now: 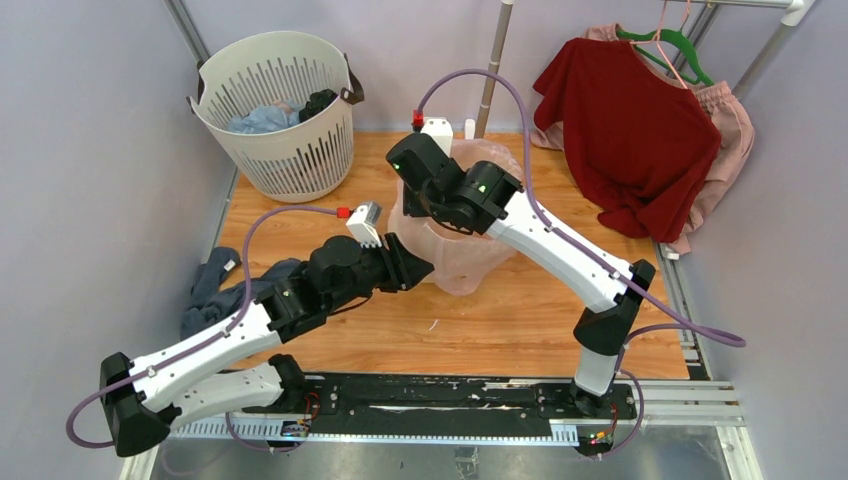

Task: Put the trash bags into the trash bin

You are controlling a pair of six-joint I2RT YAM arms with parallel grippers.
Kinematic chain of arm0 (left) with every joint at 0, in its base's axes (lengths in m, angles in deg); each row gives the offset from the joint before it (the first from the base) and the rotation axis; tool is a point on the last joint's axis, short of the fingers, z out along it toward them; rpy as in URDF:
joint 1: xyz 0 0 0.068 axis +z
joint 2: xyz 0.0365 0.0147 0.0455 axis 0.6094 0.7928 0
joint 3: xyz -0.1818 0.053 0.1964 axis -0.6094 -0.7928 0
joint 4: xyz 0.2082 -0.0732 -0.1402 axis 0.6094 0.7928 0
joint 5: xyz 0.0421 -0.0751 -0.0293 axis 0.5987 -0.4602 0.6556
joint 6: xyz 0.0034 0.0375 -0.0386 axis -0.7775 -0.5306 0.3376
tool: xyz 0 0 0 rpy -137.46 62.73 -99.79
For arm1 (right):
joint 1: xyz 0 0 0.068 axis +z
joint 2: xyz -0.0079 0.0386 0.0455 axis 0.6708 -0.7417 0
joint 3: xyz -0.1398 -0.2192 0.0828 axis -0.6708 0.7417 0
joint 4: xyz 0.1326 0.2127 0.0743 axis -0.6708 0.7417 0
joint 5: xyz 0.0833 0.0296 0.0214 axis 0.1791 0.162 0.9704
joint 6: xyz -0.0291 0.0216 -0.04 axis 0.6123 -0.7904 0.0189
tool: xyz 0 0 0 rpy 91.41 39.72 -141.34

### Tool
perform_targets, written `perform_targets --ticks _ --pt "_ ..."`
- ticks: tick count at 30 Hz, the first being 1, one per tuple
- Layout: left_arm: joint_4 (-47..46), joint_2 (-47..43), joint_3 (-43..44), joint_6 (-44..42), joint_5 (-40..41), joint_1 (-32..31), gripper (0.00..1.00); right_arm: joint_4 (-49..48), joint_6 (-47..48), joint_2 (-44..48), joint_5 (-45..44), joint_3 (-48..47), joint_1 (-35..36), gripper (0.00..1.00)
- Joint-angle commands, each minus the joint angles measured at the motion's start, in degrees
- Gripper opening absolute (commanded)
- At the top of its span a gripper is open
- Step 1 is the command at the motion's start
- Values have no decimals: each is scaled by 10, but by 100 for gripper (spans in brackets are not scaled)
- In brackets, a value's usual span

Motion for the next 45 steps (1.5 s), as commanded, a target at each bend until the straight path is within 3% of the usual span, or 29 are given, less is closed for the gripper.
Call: perform_targets --ticks 1,9,17,30,45 --pt "6 -1 -19 -14 85 -4 46 -8 -13 14 -26 -21 -7 0" --pt "4 9 -54 -7 158 -3 48 -19 -15 44 -33 12 -7 0" --pt "19 -46 -80 3 213 -3 48 -29 -17 62 -36 39 -8 0" --pt "15 -87 -37 15 120 -4 49 -35 -14 57 -32 48 -16 0" --pt "-27 -20 -23 12 121 -4 52 -43 -11 54 -14 54 -10 0"
